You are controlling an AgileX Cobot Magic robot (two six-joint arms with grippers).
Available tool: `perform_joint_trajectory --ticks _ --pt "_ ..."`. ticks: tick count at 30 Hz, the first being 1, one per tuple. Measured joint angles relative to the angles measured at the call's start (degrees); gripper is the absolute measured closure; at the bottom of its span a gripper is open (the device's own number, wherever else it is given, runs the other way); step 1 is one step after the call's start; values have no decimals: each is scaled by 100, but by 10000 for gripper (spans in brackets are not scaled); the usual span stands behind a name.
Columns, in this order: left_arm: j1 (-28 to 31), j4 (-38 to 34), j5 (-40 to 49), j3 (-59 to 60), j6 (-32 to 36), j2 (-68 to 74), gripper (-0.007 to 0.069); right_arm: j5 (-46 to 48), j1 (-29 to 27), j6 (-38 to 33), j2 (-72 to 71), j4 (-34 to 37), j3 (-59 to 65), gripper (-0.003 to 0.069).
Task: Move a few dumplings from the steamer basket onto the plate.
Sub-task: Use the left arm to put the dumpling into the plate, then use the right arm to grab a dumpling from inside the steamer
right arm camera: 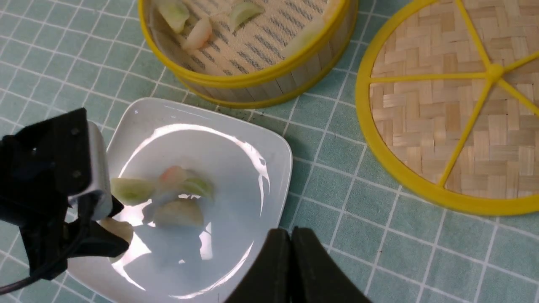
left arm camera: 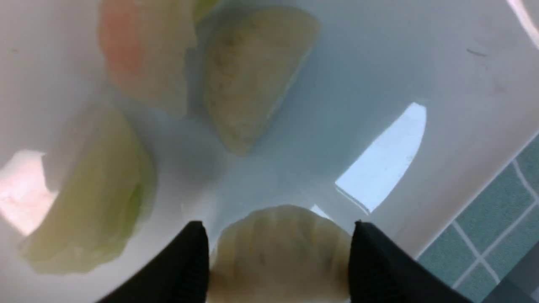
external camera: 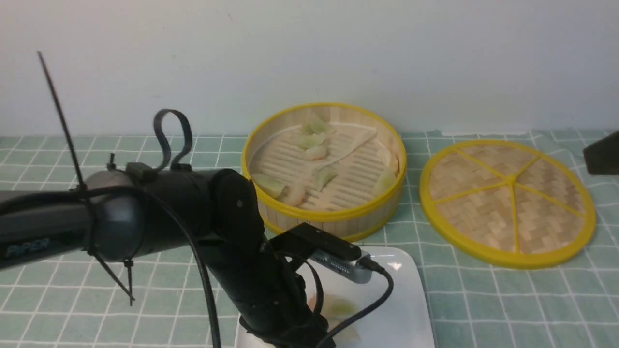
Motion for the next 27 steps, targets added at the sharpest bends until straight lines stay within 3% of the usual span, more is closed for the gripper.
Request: perform_joint_trajectory --ticks 6,10,12,18,21,27 --pt "-3 -1 -180 -139 -42 -44 92 30 0 -288 153 47 -106 673" --pt "115 30 -168 -362 -195 -294 76 43 2 -451 530 105 -458 673" --pt "312 140 -147 -463 -423 -688 147 43 124 -488 948 87 -891 673" --pt "1395 547 -56 -452 -722 -2153 578 26 1331 -436 2299 -694 -2281 672" --pt "1961 576 143 -323 -748 -2750 621 26 1778 -294 3024 -1176 -2937 669" --pt "2700 589 330 288 -743 -3587 631 20 2055 -213 4457 -1485 -4078 661"
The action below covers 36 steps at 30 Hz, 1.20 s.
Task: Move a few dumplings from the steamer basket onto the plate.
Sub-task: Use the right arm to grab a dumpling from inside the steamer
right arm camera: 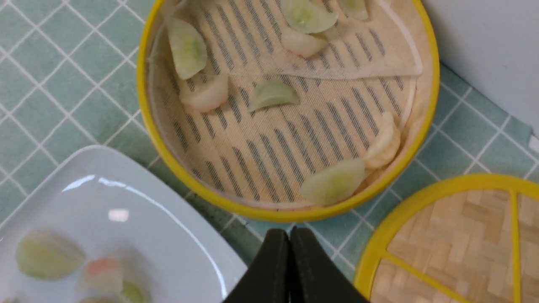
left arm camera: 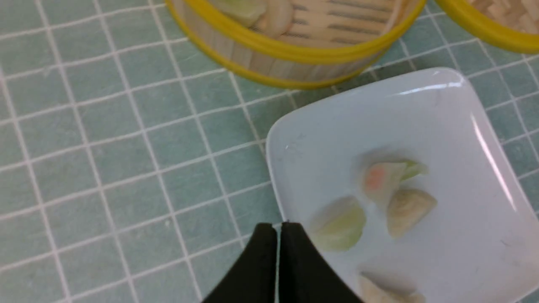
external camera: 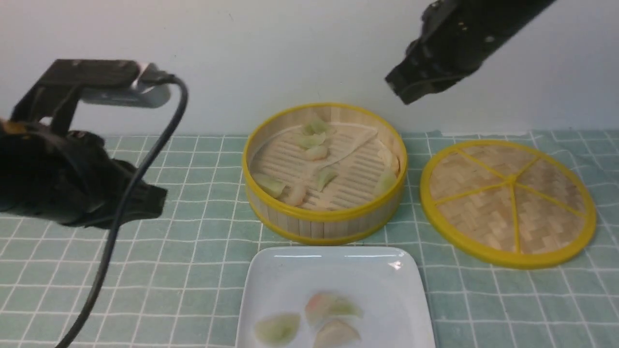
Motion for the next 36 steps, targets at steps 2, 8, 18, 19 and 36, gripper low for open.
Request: perform_joint_trajectory --ticks 2,8,18,19,36 --pt "161 0 7 289 -1 -212 631 -15 -1 61 439 -11 -364 648" --pt "280 0 14 1013 -1 -615 631 -28 -1 95 1595 -40 -1154 536" --pt "280 0 6 1254 58 -624 631 -234 -1 217 2660 -668 -1238 270" --pt "280 0 2 1254 95 -624 631 -336 -1 280 2727 -789 -1238 252" --pt "280 0 -34 1254 241 -624 631 -1381 17 705 3269 -1701 -1312 247"
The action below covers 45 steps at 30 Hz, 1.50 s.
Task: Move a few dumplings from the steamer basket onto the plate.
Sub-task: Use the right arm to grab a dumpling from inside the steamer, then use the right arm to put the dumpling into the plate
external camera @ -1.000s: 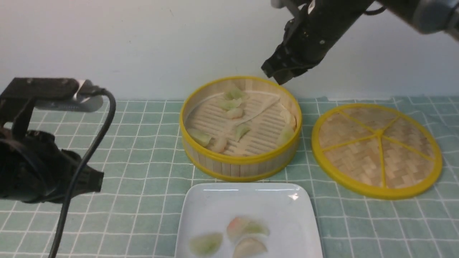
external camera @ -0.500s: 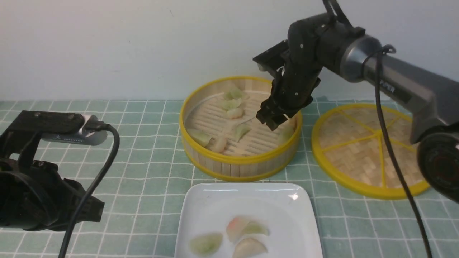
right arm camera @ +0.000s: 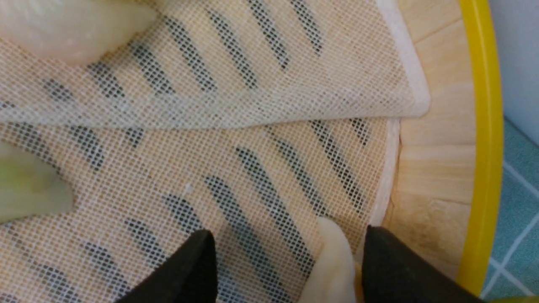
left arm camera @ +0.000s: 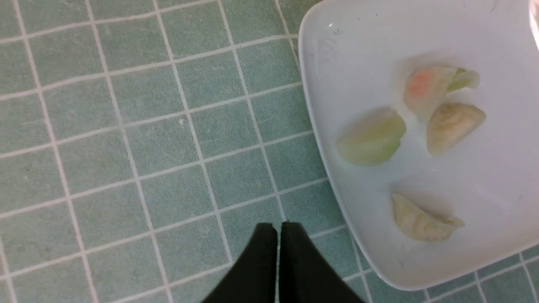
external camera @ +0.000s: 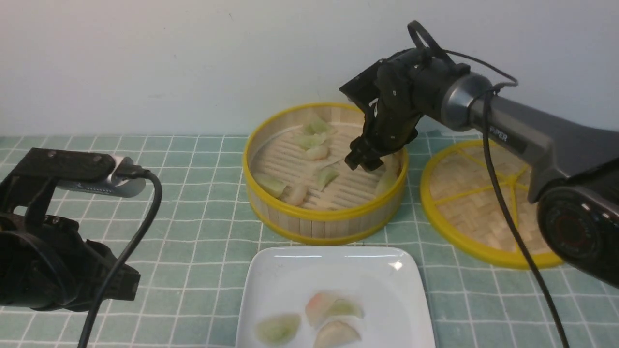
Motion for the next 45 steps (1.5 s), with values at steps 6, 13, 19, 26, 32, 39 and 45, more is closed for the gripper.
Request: perform_joint_trajectory --ticks 6,13,19,26,32,39,45 --pt "0 0 -13 0 10 0 631 258 -11 19 0 3 -178 537" --pt "0 -5 -151 0 10 0 631 1203 -11 -66 -308 803 -1125 628" --pt "0 -5 -321 0 15 0 631 1296 -11 -140 -1140 1338 -1416 630" --pt "0 -15 -314 0 15 0 631 1317 -11 -140 -2425 1993 -122 631" --pt "0 -213 -297 0 15 0 631 1320 463 -472 -4187 2474 2854 631" --pt "0 -301 -249 0 45 0 631 409 925 -350 -3876 2509 4732 631" --pt "0 -306 -112 0 45 0 631 -341 914 36 -3331 2269 4934 588"
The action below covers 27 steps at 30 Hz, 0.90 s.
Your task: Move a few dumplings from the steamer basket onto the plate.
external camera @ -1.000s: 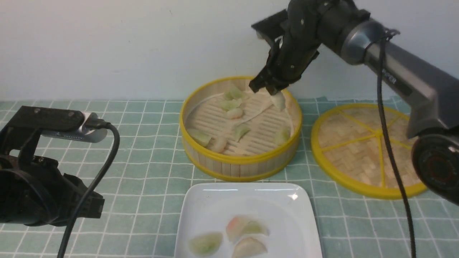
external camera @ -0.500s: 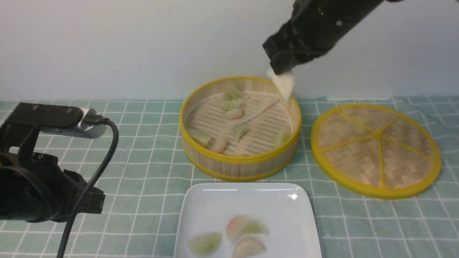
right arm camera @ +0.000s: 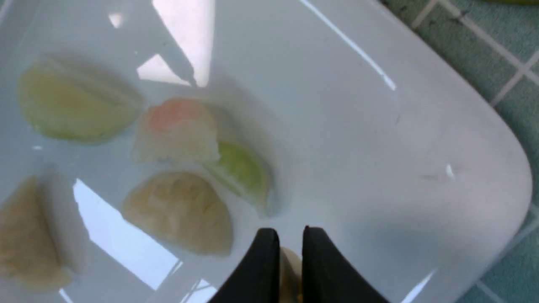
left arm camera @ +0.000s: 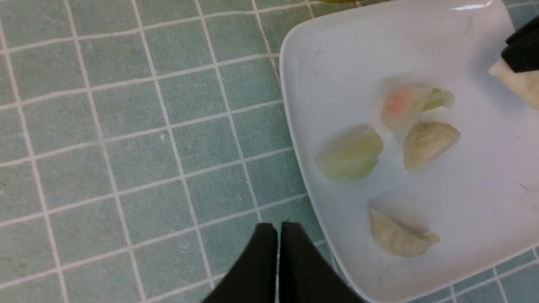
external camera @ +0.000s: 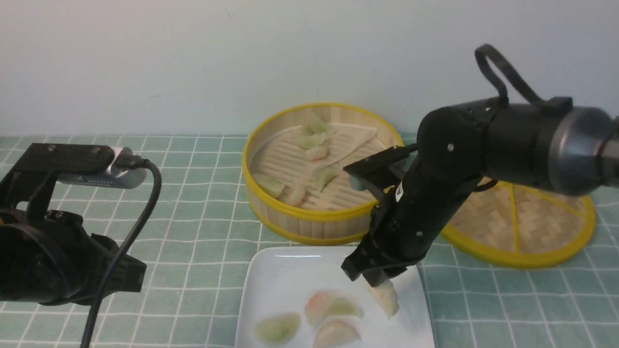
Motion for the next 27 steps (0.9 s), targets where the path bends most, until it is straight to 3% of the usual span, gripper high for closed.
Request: perform_joint_trajectory --ticks 3,6,8,11,16,17,18,20,27 --pt "0 0 1 0 6 0 631 -279 0 23 124 5 -3 526" --pt "0 0 1 0 6 0 631 -515 0 130 196 52 -3 382" --pt "0 0 1 0 6 0 631 -343 0 185 196 43 -142 288" --pt "0 0 1 0 6 0 631 280 0 232 77 -114 -514 246" --pt "0 0 -19 0 6 0 631 1111 0 656 -928 -764 -936 392" --pt "0 0 -25 0 6 0 631 1187 0 768 -1199 -890 -945 438" --pt "0 0 -36 0 6 0 631 1320 0 1024 -1854 -1165 -930 543" --pt "0 0 -50 0 12 0 631 1313 0 1296 -2573 -1397 -818 620" --pt "0 -281 -179 0 269 0 631 190 0 1692 -5557 -1848 699 671"
